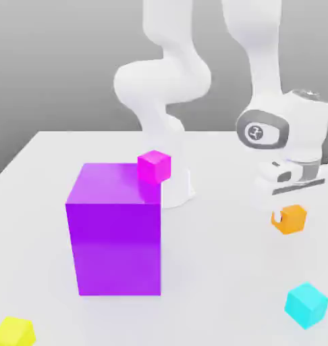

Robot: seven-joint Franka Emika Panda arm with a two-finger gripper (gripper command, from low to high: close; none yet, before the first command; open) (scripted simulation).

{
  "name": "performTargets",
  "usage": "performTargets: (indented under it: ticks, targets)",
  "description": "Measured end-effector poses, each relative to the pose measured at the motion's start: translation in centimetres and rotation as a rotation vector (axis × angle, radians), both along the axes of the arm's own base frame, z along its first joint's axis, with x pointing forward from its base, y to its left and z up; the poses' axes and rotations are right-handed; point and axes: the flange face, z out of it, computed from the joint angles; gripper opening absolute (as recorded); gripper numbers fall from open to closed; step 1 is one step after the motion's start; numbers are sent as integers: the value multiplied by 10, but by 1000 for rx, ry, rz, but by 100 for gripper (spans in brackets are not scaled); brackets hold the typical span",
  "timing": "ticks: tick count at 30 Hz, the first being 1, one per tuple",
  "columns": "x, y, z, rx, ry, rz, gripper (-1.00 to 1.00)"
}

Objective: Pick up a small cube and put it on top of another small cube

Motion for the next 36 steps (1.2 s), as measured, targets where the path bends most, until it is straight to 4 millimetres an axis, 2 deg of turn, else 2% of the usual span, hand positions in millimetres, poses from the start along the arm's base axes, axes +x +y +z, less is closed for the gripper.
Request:
performTargets:
  ticks: [6,9,15,20,24,29,30,31,34,35,36]
  targets:
    - [-3,-8,15,-15,4,2,-100]
    - [36,-35,34,-56,-14,-181,-100]
    - [103,-109,94,-117,-45,-627,-100]
    - [129,-180,154,-122,-46,-1003,-100]
    - [128,-235,204,-96,-32,-1292,-100]
    - [101,-294,266,-29,4,-1628,-100]
    - [95,-302,270,-16,11,-1673,-100]
    - [93,-305,264,-8,16,-1695,-100]
    - [90,-308,227,-3,19,-1715,-100]
    - [89,-309,220,-3,19,-1716,100]
    - [89,-309,220,-3,19,-1716,100]
